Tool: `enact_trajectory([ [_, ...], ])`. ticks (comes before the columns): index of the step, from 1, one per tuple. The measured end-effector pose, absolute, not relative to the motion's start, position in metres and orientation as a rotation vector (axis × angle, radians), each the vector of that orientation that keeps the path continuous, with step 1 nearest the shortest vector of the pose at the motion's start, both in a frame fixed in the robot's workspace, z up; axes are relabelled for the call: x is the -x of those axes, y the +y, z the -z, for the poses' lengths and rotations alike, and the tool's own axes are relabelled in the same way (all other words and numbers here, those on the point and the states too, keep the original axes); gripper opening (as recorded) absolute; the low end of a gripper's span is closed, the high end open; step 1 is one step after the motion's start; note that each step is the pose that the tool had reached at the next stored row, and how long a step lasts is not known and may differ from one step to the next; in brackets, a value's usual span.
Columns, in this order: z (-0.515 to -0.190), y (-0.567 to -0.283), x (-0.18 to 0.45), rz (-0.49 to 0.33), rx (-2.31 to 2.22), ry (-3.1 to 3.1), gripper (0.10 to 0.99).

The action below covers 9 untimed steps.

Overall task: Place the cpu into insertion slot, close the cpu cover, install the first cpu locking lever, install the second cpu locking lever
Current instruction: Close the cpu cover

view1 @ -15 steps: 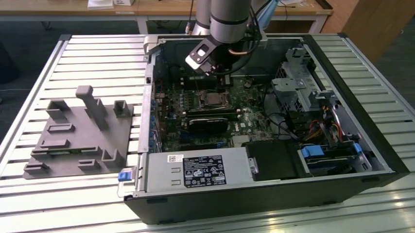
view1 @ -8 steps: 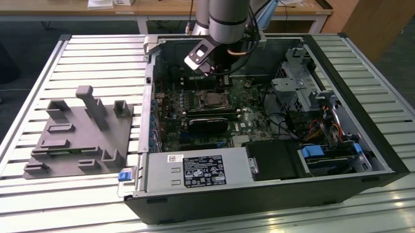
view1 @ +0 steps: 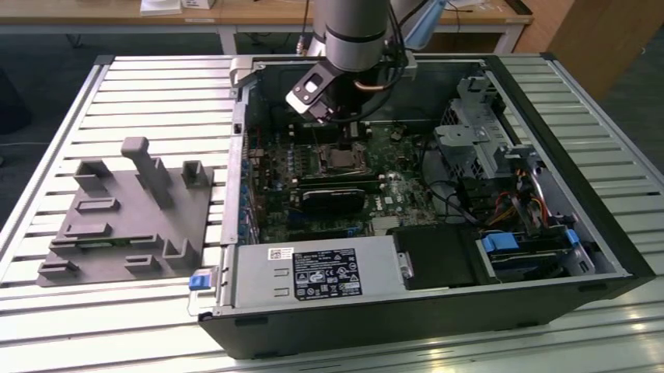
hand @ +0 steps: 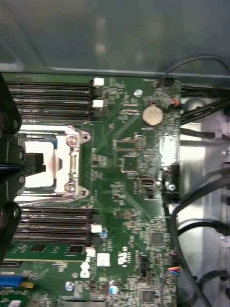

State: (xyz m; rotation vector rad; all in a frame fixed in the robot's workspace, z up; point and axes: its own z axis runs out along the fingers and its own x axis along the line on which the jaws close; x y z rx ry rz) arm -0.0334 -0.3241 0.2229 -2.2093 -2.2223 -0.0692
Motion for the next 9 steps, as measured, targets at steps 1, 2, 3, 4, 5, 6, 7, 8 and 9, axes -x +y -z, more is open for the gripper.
enact_trajectory([
  [1,-0.222,-0.324,0.036,0.069,2.209,-2.222,0.106],
  [2,-0.221,-0.324,0.038,0.069,2.209,-2.222,0.106],
  [3,-0.220,-0.324,0.039,0.069,2.209,-2.222,0.106],
  [4,-0.219,-0.324,0.041,0.068,2.209,-2.222,0.106],
  [5,-0.218,-0.324,0.042,0.068,2.209,-2.221,0.106],
  [6,-0.217,-0.324,0.043,0.067,2.209,-2.221,0.106],
  [7,-0.216,-0.324,0.045,0.067,2.208,-2.221,0.106],
  [8,-0.215,-0.324,0.046,0.066,2.208,-2.221,0.106],
  [9,-0.214,-0.324,0.047,0.066,2.208,-2.221,0.106],
])
